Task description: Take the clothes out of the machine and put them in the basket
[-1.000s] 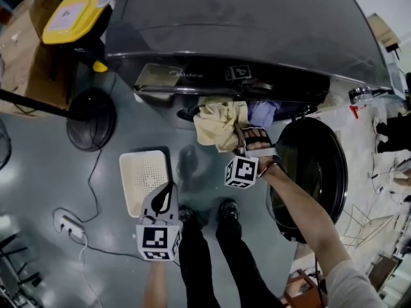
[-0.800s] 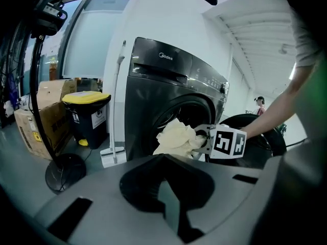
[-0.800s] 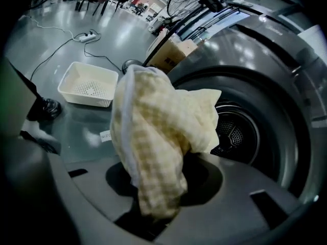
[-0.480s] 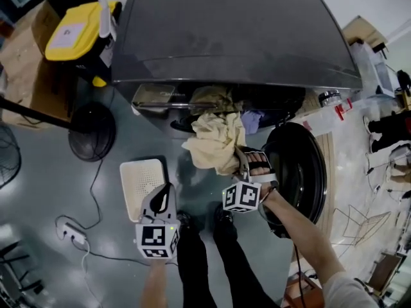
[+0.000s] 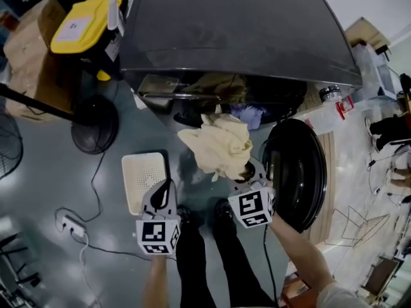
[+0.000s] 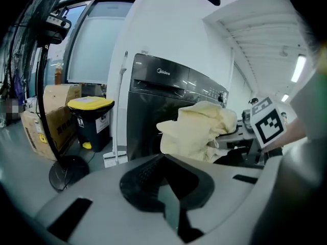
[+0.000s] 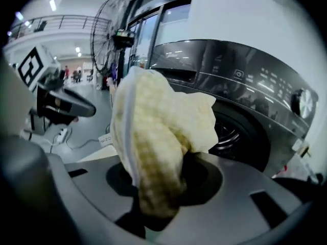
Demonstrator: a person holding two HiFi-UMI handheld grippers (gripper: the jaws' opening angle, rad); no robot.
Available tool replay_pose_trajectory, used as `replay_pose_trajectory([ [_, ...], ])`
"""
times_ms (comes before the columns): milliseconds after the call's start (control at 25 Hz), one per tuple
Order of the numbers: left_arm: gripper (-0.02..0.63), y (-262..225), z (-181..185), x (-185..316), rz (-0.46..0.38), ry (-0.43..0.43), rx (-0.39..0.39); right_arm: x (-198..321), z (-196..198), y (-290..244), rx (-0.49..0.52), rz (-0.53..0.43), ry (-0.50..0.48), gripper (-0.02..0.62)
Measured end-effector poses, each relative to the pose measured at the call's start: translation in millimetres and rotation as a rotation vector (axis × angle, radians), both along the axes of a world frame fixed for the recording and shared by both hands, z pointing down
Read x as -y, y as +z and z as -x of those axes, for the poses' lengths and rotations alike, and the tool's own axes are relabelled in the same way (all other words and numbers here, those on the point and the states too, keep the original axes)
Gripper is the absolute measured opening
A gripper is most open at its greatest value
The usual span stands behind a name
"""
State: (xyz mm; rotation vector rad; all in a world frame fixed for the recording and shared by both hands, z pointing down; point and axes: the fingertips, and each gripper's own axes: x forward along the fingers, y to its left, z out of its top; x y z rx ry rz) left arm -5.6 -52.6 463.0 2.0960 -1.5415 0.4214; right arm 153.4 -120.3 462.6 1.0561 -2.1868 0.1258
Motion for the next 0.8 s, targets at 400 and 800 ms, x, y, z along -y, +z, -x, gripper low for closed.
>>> replay_pose_trajectory([
  [400, 0.018, -6, 36, -25, -0.013, -0.119, -0.012, -22, 13, -21, 0.226, 0.06, 0.098, 0.172],
  [800, 0.018, -12, 98, -63, -0.014, -0.285, -0.003, -54, 113, -33, 0.292, 0.098, -0.106, 0.17],
])
